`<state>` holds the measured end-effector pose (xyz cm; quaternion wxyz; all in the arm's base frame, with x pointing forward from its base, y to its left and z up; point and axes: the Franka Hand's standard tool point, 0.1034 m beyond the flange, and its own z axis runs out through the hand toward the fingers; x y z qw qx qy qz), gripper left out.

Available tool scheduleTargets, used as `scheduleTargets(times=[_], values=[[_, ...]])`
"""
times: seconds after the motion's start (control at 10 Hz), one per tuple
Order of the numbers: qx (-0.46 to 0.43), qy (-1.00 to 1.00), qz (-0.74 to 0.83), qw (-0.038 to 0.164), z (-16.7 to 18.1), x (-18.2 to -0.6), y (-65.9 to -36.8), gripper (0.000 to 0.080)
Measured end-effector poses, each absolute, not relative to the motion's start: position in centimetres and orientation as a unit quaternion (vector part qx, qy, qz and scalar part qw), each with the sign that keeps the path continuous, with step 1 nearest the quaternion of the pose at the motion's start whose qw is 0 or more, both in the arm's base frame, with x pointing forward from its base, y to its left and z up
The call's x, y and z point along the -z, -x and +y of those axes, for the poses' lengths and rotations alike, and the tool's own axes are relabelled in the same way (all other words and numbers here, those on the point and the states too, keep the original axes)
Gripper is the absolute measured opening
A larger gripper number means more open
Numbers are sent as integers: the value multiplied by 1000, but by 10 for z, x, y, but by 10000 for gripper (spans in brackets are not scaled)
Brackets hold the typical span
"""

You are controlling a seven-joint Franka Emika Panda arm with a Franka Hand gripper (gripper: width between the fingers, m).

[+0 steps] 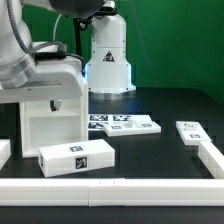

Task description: Assemble cabinet

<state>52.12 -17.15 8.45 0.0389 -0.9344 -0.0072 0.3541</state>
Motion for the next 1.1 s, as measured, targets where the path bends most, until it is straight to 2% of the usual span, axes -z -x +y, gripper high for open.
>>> scheduleTargets(times=[0.1, 0.3, 0.6, 0.9, 1.1], values=[[-372, 928, -9, 29, -176, -86, -517, 797], [-406, 913, 14, 20, -174, -86, -510, 797], [-407, 913, 9, 22, -174, -84, -510, 797], [-469, 883, 10, 19, -169, -81, -501, 797], [-478, 878, 9, 19, -167, -77, -500, 797]])
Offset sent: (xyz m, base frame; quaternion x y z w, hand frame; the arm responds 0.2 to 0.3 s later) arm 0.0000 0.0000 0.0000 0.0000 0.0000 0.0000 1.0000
